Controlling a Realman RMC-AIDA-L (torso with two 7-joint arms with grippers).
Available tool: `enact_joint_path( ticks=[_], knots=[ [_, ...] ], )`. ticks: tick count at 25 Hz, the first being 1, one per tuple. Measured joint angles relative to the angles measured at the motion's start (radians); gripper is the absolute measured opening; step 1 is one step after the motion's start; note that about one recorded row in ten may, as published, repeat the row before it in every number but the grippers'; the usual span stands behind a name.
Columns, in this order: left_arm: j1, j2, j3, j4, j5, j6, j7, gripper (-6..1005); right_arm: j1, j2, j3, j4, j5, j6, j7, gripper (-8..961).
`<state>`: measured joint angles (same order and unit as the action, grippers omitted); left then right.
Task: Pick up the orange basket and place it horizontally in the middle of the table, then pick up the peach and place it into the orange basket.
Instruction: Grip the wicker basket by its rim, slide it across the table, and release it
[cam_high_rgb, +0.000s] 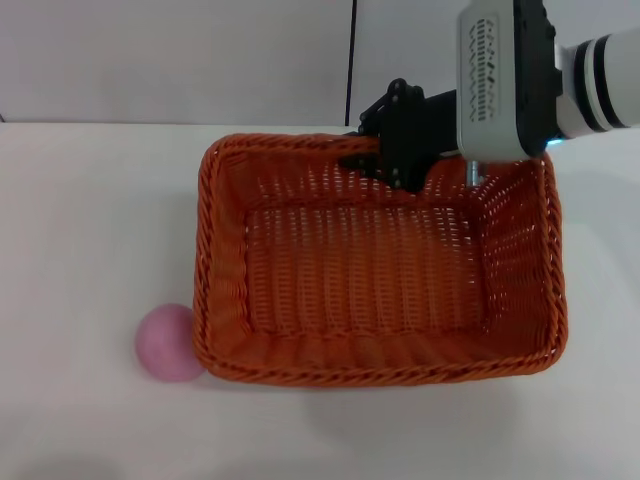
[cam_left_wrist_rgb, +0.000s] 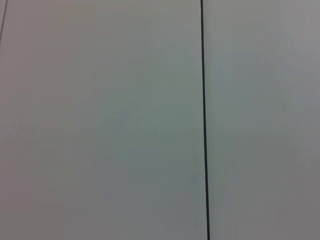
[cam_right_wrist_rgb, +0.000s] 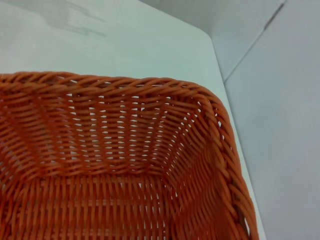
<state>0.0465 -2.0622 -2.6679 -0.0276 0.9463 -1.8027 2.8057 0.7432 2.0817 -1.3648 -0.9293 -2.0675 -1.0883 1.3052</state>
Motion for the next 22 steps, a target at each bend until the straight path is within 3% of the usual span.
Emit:
enact_joint_path(
  ticks=[7, 13, 18, 22],
  knots=[
    [-0.011, 0.001, 0.000, -0.001, 0.001, 0.017, 0.000, 452, -0.033, 0.002, -0.112, -0.002, 0.040, 0.092, -0.046, 199],
    [-0.012, 0.001, 0.000, -0.002, 0.003, 0.043, 0.000, 448, -0.051, 0.001, -0.126, -0.019, 0.041, 0.132, -0.045, 254],
    [-0.018, 0.001, 0.004, -0.002, 0.005, 0.051, 0.000, 446, -0.099, 0.001, -0.126, -0.079, 0.074, 0.152, -0.050, 468],
    [-0.024, 0.001, 0.022, -0.007, 0.007, 0.053, -0.005, 443, -0.186, 0.001, -0.125, -0.173, 0.217, 0.160, -0.092, 467]
  ],
)
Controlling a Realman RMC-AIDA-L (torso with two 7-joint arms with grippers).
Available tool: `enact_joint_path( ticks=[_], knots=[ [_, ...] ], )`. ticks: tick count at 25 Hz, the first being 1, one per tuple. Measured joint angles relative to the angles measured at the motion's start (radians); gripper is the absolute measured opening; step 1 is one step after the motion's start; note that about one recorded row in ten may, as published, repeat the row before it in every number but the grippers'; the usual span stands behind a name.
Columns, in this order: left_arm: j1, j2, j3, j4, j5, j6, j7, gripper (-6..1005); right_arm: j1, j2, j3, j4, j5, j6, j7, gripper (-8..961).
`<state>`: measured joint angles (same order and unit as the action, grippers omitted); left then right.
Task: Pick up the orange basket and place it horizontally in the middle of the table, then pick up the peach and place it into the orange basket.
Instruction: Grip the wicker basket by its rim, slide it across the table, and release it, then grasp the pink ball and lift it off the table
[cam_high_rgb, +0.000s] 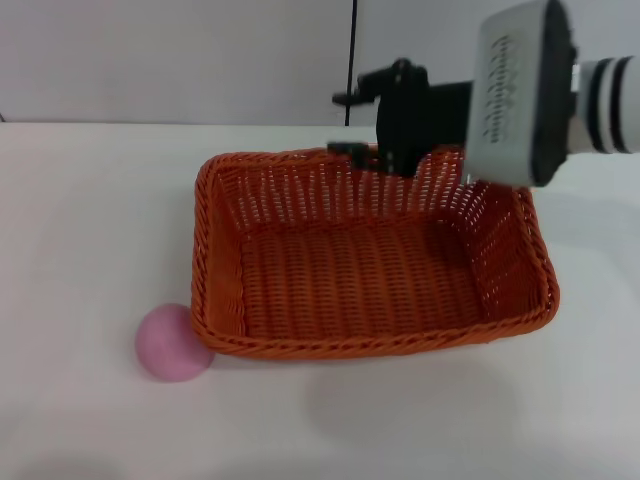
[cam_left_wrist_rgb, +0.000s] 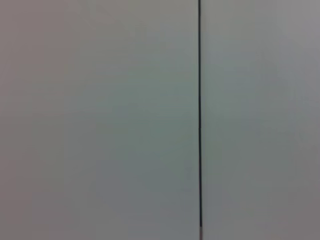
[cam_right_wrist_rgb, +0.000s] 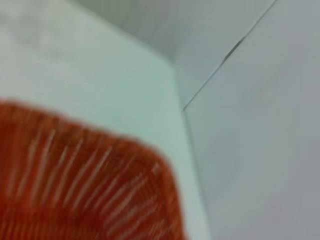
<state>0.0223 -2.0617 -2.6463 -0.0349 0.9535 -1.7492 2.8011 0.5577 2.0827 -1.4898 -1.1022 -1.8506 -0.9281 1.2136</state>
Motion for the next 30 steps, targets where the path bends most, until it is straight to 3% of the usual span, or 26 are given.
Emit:
enact_joint_path(
  ticks=[3, 5, 8, 11, 14, 17, 19, 21, 24, 30],
  knots=[
    [0.004, 0.002, 0.081, -0.044, 0.002, 0.000, -0.014, 442, -0.098, -0.002, 0.011, -0.077, 0.225, -0.003, -0.078, 468],
    [0.018, 0.009, 0.196, -0.115, 0.004, 0.005, -0.064, 441, -0.173, -0.003, 0.020, -0.110, 0.410, -0.025, -0.156, 468],
    [0.032, 0.033, 0.313, -0.214, 0.036, 0.026, -0.167, 439, -0.290, -0.004, 0.039, -0.107, 0.701, -0.115, -0.301, 468],
    [0.024, 0.054, 0.338, -0.280, 0.152, 0.046, -0.245, 438, -0.385, -0.002, 0.057, -0.010, 0.984, -0.282, -0.464, 467],
    [0.011, 0.053, 0.337, -0.354, 0.291, 0.071, -0.277, 436, -0.425, -0.002, 0.093, 0.197, 1.206, -0.505, -0.590, 467],
    [0.008, 0.034, 0.333, -0.459, 0.422, 0.116, -0.345, 434, -0.416, -0.005, 0.154, 0.454, 1.330, -0.715, -0.669, 467],
    [0.002, 0.013, 0.335, -0.570, 0.556, 0.174, -0.455, 433, -0.410, -0.005, 0.204, 0.590, 1.370, -0.801, -0.687, 467],
    [-0.006, 0.005, 0.338, -0.612, 0.627, 0.200, -0.506, 432, -0.409, -0.006, 0.261, 0.697, 1.382, -0.856, -0.699, 467],
    [-0.040, -0.001, 0.341, -0.628, 0.722, 0.228, -0.543, 430, -0.419, -0.007, 0.333, 0.816, 1.382, -0.901, -0.723, 467],
    [-0.091, -0.004, 0.344, -0.599, 0.792, 0.248, -0.541, 427, -0.430, -0.008, 0.358, 0.883, 1.383, -0.922, -0.736, 468]
  ],
)
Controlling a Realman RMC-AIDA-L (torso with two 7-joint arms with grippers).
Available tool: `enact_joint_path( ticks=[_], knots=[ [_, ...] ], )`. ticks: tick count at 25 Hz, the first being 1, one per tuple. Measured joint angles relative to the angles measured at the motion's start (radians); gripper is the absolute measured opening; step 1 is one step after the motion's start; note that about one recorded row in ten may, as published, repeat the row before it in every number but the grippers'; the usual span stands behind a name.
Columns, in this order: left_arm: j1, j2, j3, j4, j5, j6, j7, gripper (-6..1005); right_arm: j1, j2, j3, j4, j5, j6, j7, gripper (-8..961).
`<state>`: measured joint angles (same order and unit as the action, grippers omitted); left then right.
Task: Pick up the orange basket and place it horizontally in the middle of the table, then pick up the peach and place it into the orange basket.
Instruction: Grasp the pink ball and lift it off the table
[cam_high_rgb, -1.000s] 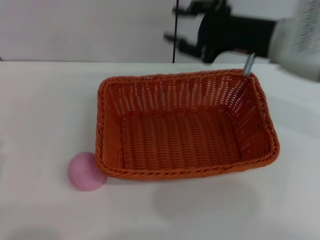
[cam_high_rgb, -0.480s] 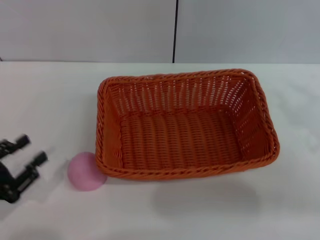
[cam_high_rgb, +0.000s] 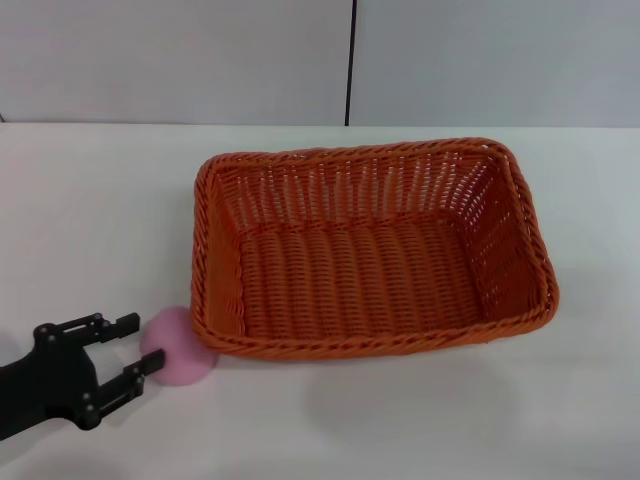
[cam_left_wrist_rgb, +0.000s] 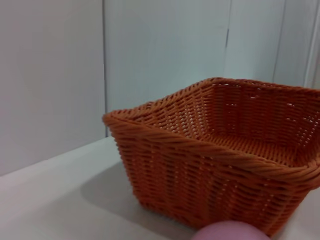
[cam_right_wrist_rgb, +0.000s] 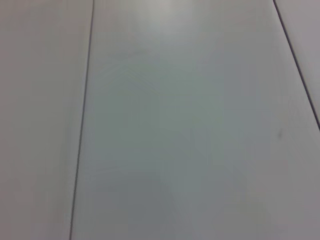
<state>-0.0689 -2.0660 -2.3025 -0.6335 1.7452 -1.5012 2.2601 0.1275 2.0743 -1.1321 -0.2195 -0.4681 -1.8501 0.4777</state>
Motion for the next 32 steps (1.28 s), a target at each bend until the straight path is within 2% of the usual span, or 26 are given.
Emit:
enact_joint_path(
  ticks=[8, 17, 22, 25, 27, 30, 32],
  knots=[
    [-0.056, 0.001, 0.008, 0.099, 0.006, 0.030, 0.016, 423, 0.006, 0.000, -0.001, 0.037, -0.001, 0.000, -0.038, 468],
    [-0.051, 0.003, 0.012, 0.103, 0.012, 0.039, 0.036, 418, 0.007, -0.001, 0.000, 0.040, 0.005, 0.006, -0.039, 467],
    [-0.051, 0.003, 0.004, 0.103, 0.011, 0.037, 0.030, 205, 0.008, 0.000, 0.002, 0.041, 0.008, 0.015, -0.039, 467],
    [-0.045, 0.003, -0.006, 0.100, 0.008, 0.034, 0.028, 176, 0.010, 0.001, 0.002, 0.046, 0.008, 0.018, -0.039, 468],
    [-0.033, 0.006, -0.038, 0.088, 0.008, 0.030, 0.028, 157, 0.012, 0.001, 0.002, 0.052, 0.009, 0.019, -0.039, 469],
    [-0.009, 0.008, -0.148, 0.059, 0.008, 0.019, 0.028, 119, 0.012, 0.001, 0.002, 0.055, 0.009, 0.019, -0.039, 470],
    [0.003, 0.008, -0.255, 0.037, 0.006, -0.002, 0.027, 92, 0.012, 0.001, 0.002, 0.055, 0.009, 0.019, -0.039, 469]
  ],
)
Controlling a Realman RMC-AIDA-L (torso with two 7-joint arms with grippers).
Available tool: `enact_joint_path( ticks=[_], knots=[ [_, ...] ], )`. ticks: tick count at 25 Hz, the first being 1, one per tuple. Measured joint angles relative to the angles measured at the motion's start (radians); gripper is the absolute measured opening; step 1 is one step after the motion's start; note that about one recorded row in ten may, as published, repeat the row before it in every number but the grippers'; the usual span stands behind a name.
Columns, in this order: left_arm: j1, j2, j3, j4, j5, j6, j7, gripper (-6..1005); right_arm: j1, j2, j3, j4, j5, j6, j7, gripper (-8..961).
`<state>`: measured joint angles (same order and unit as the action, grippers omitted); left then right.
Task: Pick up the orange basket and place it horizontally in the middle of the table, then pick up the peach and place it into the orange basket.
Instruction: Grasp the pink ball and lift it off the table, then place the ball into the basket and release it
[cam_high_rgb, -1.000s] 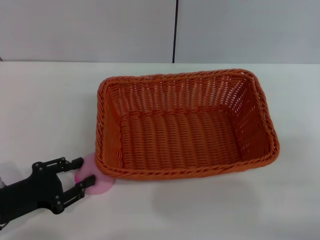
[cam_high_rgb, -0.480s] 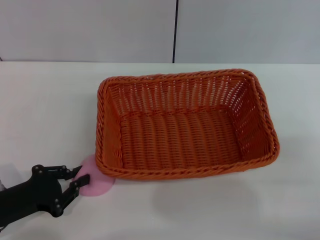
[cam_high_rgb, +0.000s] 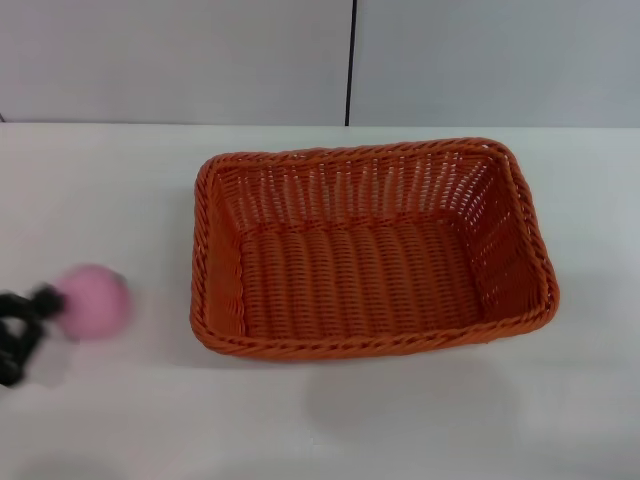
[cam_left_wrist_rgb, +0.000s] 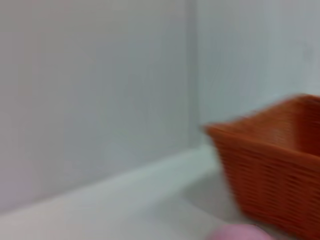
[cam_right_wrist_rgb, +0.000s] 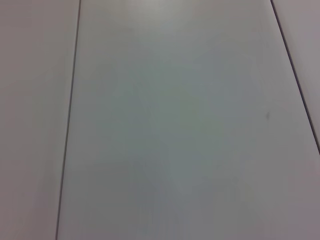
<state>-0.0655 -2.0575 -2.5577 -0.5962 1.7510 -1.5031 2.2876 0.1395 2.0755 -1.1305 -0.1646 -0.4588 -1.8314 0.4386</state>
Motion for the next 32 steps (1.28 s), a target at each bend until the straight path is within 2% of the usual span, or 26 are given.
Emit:
enact_joint_path(
  ticks=[1, 2, 4, 5, 7, 10, 11, 14, 16, 19, 21, 22, 24, 27, 32],
  knots=[
    [0.003, -0.001, -0.078, -0.007, -0.003, -0.023, 0.000, 78, 0.000, 0.000, 0.000, 0.000, 0.000, 0.000, 0.000, 469],
    [0.003, -0.001, -0.078, -0.007, -0.003, -0.023, 0.000, 64, 0.000, 0.000, 0.000, 0.000, 0.000, 0.000, 0.000, 468],
    [-0.006, -0.003, -0.204, -0.005, -0.015, -0.097, 0.001, 36, 0.000, 0.000, 0.000, 0.001, 0.000, 0.000, 0.000, 467],
    [-0.012, -0.003, -0.225, -0.002, -0.022, -0.130, 0.001, 36, 0.000, 0.000, 0.000, 0.001, 0.000, 0.000, 0.000, 467],
    [-0.039, -0.007, -0.226, 0.000, -0.033, -0.218, -0.002, 35, 0.004, 0.001, -0.001, 0.001, 0.000, 0.000, 0.000, 467],
    [-0.049, -0.008, -0.225, 0.002, -0.034, -0.242, -0.003, 35, 0.004, 0.001, -0.001, 0.001, 0.000, 0.000, 0.000, 467],
    [-0.070, -0.008, -0.225, 0.013, -0.034, -0.293, -0.011, 35, 0.004, 0.001, -0.001, 0.001, 0.000, 0.000, 0.000, 468],
    [-0.095, -0.009, -0.225, 0.021, -0.034, -0.339, -0.035, 34, 0.004, 0.001, -0.001, 0.001, -0.001, 0.000, 0.000, 468],
    [-0.139, -0.010, -0.210, 0.029, -0.035, -0.400, -0.090, 34, 0.006, 0.001, 0.000, 0.003, -0.001, -0.001, 0.000, 468],
    [-0.139, -0.010, -0.210, 0.029, -0.035, -0.400, -0.090, 35, 0.008, 0.002, 0.000, 0.004, -0.001, -0.001, 0.000, 468],
    [-0.206, -0.012, -0.159, 0.064, -0.035, -0.460, -0.141, 35, 0.013, 0.003, 0.000, 0.007, -0.001, 0.000, 0.000, 468],
    [-0.206, -0.012, -0.159, 0.064, -0.035, -0.460, -0.141, 35, 0.013, 0.003, 0.000, 0.007, -0.001, 0.000, 0.000, 468],
    [-0.250, -0.014, -0.116, 0.103, -0.035, -0.473, -0.154, 36, 0.016, 0.003, 0.000, 0.008, -0.001, 0.000, 0.000, 467],
    [-0.318, -0.016, -0.038, 0.179, -0.035, -0.458, -0.149, 36, 0.018, 0.003, -0.002, 0.009, -0.003, 0.000, 0.000, 467],
    [-0.386, -0.021, 0.024, 0.261, -0.035, -0.415, -0.114, 37, 0.019, 0.003, -0.003, 0.010, -0.004, 0.000, 0.000, 468]
  ],
)
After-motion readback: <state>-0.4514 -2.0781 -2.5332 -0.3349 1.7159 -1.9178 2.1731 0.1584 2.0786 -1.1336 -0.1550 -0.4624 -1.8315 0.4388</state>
